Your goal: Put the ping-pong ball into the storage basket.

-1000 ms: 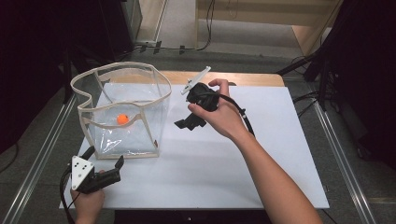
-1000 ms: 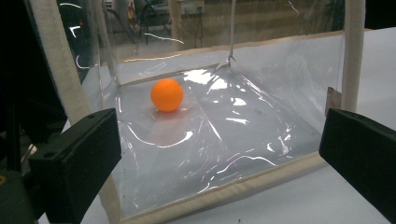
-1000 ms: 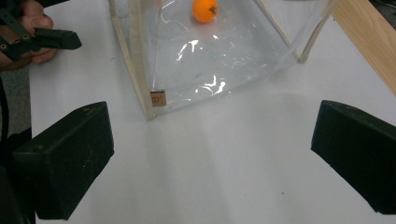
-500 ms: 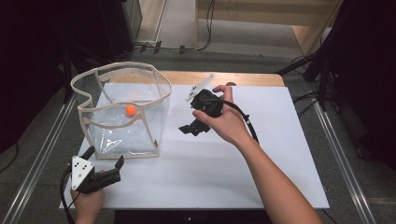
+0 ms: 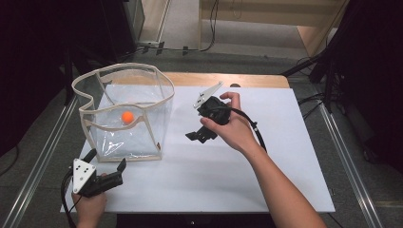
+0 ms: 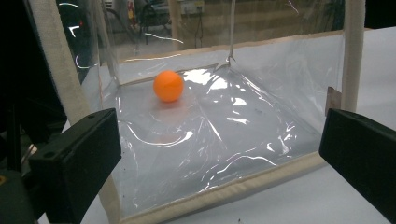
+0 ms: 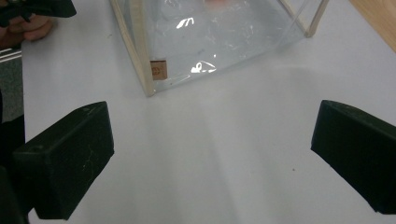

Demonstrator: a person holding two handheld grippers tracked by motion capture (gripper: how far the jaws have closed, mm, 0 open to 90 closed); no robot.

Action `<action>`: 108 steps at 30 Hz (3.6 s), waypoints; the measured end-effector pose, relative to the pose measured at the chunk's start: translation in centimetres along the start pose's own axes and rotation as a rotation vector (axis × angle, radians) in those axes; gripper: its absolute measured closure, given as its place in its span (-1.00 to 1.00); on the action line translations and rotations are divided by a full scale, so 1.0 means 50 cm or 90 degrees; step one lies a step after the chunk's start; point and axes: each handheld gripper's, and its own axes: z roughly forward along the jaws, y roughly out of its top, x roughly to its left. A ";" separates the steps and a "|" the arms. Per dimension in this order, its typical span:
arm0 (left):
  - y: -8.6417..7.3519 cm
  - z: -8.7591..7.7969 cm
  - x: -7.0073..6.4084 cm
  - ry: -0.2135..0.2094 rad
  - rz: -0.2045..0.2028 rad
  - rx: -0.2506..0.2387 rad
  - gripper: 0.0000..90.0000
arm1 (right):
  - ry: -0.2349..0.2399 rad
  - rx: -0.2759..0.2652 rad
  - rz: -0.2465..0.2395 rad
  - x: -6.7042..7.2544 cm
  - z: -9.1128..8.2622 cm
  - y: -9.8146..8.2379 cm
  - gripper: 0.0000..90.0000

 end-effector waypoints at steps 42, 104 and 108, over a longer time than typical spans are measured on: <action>0.000 0.000 -0.002 0.003 0.002 0.001 -1.00 | -0.010 -0.029 0.058 -0.016 -0.004 -0.136 -1.00; -0.001 0.000 -0.003 0.004 0.006 0.003 -1.00 | -0.060 -0.128 0.133 -0.023 -0.070 -0.350 -1.00; -0.001 0.000 -0.003 0.004 0.008 0.004 -1.00 | -0.066 -0.134 0.140 -0.021 -0.076 -0.368 -1.00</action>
